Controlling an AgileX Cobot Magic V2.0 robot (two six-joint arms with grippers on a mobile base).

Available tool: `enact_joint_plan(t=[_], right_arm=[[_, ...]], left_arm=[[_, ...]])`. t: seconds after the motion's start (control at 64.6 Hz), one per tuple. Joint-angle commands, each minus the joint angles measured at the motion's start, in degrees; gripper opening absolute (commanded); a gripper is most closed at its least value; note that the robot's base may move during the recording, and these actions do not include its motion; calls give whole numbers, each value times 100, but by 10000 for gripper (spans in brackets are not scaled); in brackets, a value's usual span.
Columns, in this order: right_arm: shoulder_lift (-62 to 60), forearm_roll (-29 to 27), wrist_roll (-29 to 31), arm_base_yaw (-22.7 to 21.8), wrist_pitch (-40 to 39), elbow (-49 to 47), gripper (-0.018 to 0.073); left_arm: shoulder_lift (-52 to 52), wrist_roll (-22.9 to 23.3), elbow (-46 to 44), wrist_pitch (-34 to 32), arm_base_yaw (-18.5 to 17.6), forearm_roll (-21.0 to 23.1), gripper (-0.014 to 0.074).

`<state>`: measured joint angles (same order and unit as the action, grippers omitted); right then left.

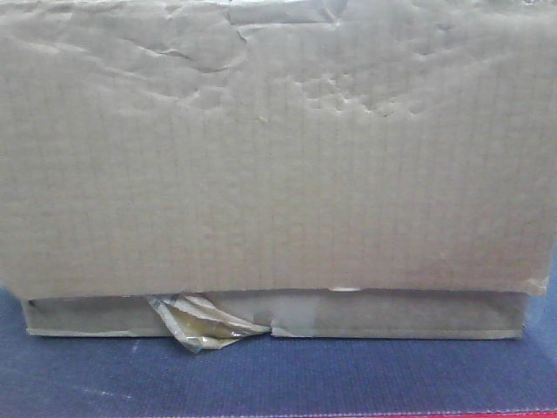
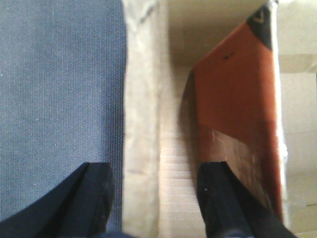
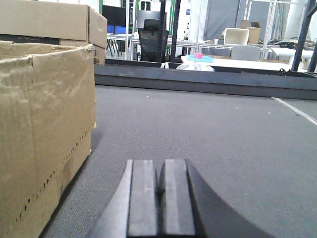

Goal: Stack two boxes on right shelf middle

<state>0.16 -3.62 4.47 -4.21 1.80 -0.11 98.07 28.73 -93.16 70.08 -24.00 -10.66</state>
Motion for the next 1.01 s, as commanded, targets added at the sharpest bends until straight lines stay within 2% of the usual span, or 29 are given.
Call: enact_joint_plan(t=[0.0, 0.248, 0.356, 0.495, 0.588, 0.635, 0.681, 0.758, 0.991], right_arm=[[-16, 11, 13, -19, -146, 11, -160], [-16, 11, 13, -19, -448, 11, -160], [-16, -67, 1, -19, 254, -241, -160], [7, -716, 1, -19, 663, -623, -160], [166, -732, 17, -8, 1375, -1110, -160], [298, -732, 181, -8, 1822, -1459, -160], [538, -732, 599, -8, 2221, -1834, -160], [980, -732, 1050, -8, 2569, -2518, -160], [2411, -808, 1095, -8, 3559, -3878, -160]], left_arm=[[-113, -28, -5, -12, 27, 11, 298], [-230, -153, -5, -12, 197, 65, 298], [-216, -176, -5, -12, 232, 122, 298], [-216, -176, -5, -12, 232, 110, 298], [-216, -176, -5, -12, 232, 110, 298], [-216, -176, -5, -12, 232, 110, 298], [-216, -187, -5, -12, 232, 110, 298], [-216, -203, -5, -12, 232, 110, 298], [-216, -285, -5, -12, 232, 110, 298]])
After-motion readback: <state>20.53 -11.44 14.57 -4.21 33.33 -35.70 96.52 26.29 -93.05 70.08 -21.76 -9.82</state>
